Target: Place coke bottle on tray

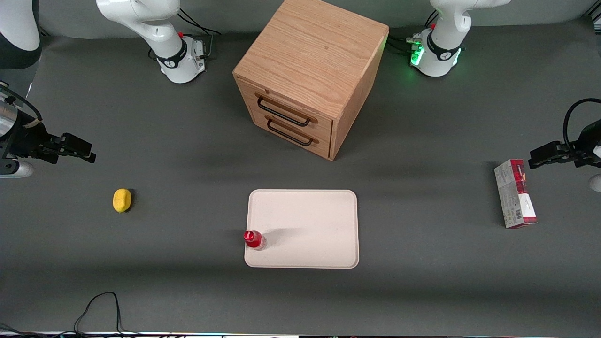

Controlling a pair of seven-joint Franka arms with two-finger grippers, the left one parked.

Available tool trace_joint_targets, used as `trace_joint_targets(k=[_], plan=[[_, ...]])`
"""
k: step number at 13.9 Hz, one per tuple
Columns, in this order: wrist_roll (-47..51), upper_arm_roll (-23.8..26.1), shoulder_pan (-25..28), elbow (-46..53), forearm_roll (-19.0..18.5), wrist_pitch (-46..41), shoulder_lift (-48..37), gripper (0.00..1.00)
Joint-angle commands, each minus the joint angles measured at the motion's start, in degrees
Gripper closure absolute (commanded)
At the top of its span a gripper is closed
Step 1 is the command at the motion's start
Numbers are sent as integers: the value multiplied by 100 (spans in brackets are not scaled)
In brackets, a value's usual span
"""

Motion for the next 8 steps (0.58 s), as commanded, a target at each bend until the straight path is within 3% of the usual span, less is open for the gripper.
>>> trace_joint_targets(k=[1,8], plan=[[-108,-6,8,39,-90,62,-2,0],[-82,-15,0,66,-179,-35,7,0]])
